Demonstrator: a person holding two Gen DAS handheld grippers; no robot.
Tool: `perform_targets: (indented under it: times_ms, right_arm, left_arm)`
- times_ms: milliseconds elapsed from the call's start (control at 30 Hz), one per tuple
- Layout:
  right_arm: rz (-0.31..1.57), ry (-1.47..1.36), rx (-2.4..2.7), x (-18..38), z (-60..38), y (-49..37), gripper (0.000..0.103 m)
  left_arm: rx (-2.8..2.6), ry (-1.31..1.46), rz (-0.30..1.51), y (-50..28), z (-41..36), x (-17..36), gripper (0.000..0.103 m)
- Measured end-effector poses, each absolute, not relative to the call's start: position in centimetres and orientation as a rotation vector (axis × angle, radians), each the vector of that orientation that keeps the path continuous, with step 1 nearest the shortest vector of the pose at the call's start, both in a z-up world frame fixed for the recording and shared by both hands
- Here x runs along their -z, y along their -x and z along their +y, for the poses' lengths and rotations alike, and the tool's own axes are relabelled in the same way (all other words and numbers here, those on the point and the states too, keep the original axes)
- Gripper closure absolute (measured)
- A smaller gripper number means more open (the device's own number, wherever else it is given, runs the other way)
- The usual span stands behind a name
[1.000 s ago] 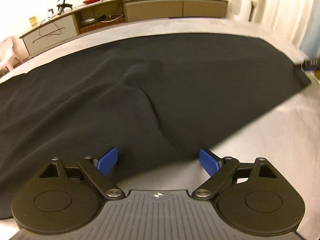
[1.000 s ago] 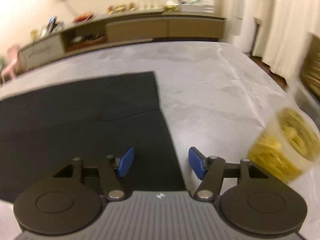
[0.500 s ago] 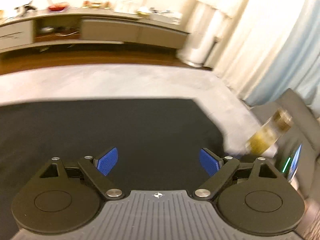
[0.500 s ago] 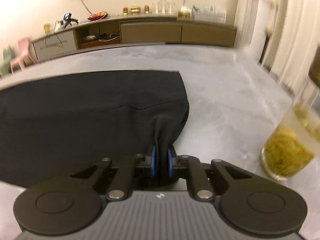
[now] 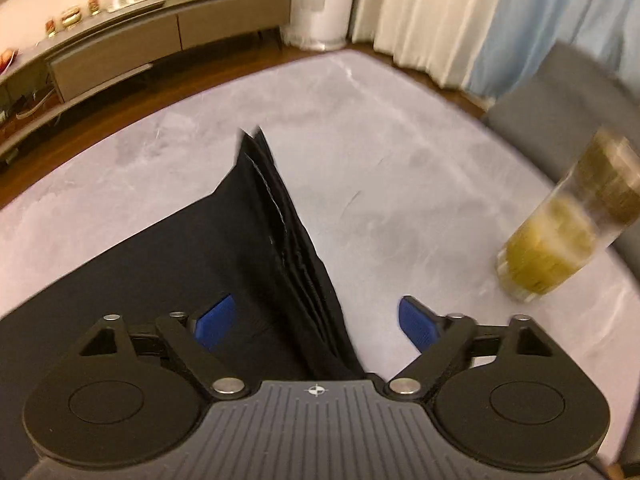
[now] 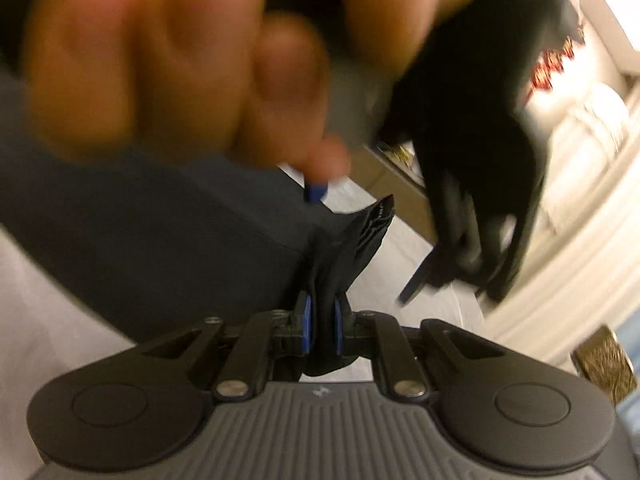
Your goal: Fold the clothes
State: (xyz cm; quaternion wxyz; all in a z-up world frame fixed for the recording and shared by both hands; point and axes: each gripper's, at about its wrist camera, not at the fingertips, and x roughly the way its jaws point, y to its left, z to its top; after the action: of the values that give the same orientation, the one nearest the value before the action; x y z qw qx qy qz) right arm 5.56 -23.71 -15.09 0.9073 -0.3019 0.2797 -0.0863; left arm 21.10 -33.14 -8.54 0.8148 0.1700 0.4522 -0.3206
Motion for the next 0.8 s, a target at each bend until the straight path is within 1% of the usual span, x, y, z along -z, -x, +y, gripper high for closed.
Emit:
perform_targets:
  times_ms: [33,67,100,167,200,233,367,433,467,500,533,600,667,800]
  right_arm:
    - [0.565,0.625,0.164,15.0,-23.8,-5.4,0.092]
    - [0.554,0.619,0.153,14.7,-24.0,-5.2,0.092]
    - [0.545,0.610,0.146,14.4,-24.2,-5.0,0.089]
    - [0.546,0.534,0.094,13.0,-24.7,-4.4,0.073]
    - [0.559,0.457,0.037,12.0,-25.1,-4.0,0.057]
    - [0.571,0.363,-0.025,11.0,-25.6,-3.5,0.051]
    - [0.650,-0.016,-0.201,8.6,-28.1,-3.5,0.051]
    - [0.680,-0.105,-0.207,8.8,-28.6,-4.4,0.052]
    - [0.699,-0.133,-0.200,9.1,-28.7,-5.0,0.053]
    - [0.717,-0.161,-0.192,9.4,-28.8,-5.5,0.059]
    - [0.737,-0.186,-0.183,9.8,-28.9,-6.1,0.068]
    - [0.780,-0.219,-0.174,10.8,-28.9,-7.2,0.073]
    - [0.817,-0.234,-0.164,11.8,-28.8,-7.7,0.073]
    - [0.819,-0.200,-0.143,12.3,-27.4,-6.9,0.074]
  left_arm:
    - [0.671,-0.341,0.965,-21.3,-32.2,8.6,0.089]
    - [0.658,-0.301,0.961,-21.6,-31.0,8.4,0.092]
    - [0.645,-0.261,0.957,-21.8,-29.8,8.3,0.095]
    - [0.605,-0.128,0.925,-21.7,-25.8,6.9,0.097]
    - [0.586,-0.054,0.919,-21.7,-23.6,6.4,0.097]
    - [0.570,-0.028,0.923,-21.7,-22.3,6.5,0.097]
    - [0.507,0.007,0.949,-21.6,-18.6,8.2,0.097]
    - [0.475,0.024,0.961,-21.6,-16.8,9.1,0.097]
    - [0.460,0.033,0.968,-21.6,-15.8,9.5,0.097]
    - [0.444,0.041,0.974,-21.6,-14.9,9.9,0.097]
    - [0.428,0.050,0.980,-21.6,-14.0,10.3,0.097]
    - [0.399,0.053,0.982,-21.6,-12.8,10.8,0.095]
    - [0.372,0.034,0.959,-21.7,-12.7,10.4,0.093]
    - [0.370,0.070,0.935,-21.6,-11.6,9.8,0.088]
